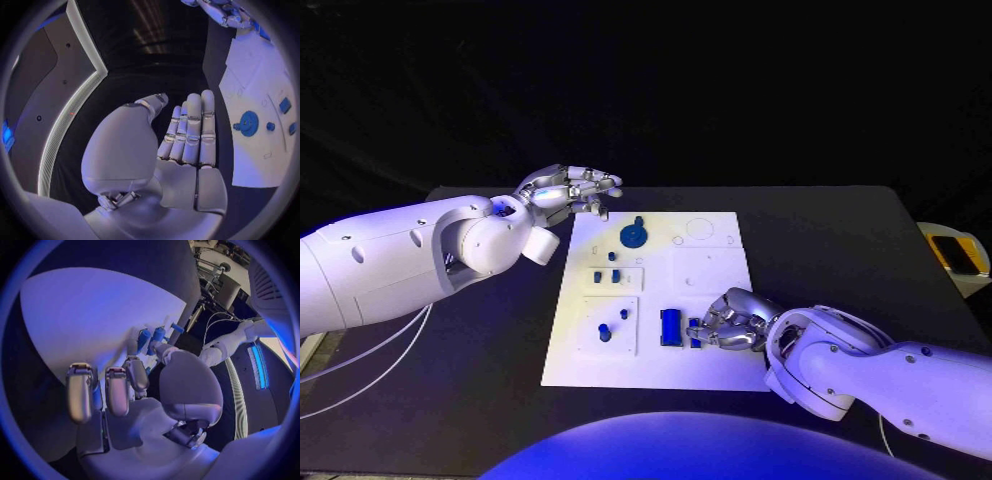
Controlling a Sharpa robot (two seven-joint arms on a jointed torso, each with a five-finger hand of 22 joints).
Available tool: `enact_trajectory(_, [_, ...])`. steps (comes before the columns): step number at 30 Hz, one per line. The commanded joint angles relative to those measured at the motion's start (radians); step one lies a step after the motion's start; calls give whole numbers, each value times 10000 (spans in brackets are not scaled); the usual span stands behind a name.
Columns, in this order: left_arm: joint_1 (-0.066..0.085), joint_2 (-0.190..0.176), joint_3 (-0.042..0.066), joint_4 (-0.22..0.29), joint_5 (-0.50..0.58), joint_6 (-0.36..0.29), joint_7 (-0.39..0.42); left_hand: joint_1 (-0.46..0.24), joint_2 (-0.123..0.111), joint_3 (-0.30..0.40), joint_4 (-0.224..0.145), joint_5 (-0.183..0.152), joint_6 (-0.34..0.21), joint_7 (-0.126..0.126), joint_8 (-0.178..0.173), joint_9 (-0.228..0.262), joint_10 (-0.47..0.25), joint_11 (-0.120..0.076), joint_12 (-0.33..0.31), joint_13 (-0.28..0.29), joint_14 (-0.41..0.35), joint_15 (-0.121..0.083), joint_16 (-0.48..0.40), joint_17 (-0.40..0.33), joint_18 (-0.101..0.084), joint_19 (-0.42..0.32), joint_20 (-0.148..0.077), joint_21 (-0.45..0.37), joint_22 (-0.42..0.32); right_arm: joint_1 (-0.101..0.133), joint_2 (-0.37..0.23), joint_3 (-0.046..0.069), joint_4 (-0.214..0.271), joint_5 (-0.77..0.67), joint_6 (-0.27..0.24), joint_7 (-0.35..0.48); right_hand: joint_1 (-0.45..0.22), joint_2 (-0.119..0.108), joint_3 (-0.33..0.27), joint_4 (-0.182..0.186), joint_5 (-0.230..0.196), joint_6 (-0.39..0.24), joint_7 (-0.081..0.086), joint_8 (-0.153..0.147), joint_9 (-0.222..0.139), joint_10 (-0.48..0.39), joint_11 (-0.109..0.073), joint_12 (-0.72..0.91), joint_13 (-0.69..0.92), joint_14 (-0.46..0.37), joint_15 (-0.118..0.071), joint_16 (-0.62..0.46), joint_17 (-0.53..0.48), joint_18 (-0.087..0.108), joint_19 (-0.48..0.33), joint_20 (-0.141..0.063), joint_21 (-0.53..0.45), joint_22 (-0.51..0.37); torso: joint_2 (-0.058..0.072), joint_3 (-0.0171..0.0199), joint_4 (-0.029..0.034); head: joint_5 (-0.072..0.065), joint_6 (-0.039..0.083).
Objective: Assemble the parts on the task board
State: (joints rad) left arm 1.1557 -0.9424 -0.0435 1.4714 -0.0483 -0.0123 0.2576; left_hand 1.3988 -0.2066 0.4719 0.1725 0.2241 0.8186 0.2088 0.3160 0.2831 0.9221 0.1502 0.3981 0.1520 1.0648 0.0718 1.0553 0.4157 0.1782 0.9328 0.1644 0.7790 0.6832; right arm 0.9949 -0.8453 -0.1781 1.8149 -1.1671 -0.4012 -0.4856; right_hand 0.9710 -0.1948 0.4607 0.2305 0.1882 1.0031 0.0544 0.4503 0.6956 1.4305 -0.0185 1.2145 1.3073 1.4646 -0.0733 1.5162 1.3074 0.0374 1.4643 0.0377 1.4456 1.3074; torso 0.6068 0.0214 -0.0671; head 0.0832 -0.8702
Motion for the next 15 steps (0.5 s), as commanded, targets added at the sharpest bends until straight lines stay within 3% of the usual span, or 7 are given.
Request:
enact_trajectory(1, [5,3,6,20,22,160,29,27,82,12,61,18,-94,119,52,13,-48,-1,36,15,-71,-6,45,-2,54,63,-3,-35,-9,-14,-21,-5,34,-237,104,62,-62,-18,-69,18,13,7,29,-27,10,45,29,18,300,794,-37,-20,1240,-85,513,-40,-74,2251,-5,13,1,15,-8])
enact_trajectory(10, [5,5,6,11,22,154,20,21,87,8,79,19,-100,119,60,12,-56,-1,46,14,-73,-4,46,-2,54,66,-2,-42,-15,-16,-110,-5,84,-263,77,150,-46,-28,-149,52,25,8,23,-31,9,44,26,17,303,795,-40,-19,1245,-86,516,-41,-69,2252,-1,20,-14,27,-11])
enact_trajectory(15, [5,7,5,4,22,154,21,21,87,8,79,19,-100,119,60,12,-56,-1,46,14,-73,-4,46,-2,54,66,-2,-42,-15,-16,-187,-5,119,-257,279,316,578,-42,-349,-198,-138,-7,23,-66,-4,37,19,10,314,797,-46,-18,1258,-87,516,-49,-69,2253,2,25,-15,25,-17])
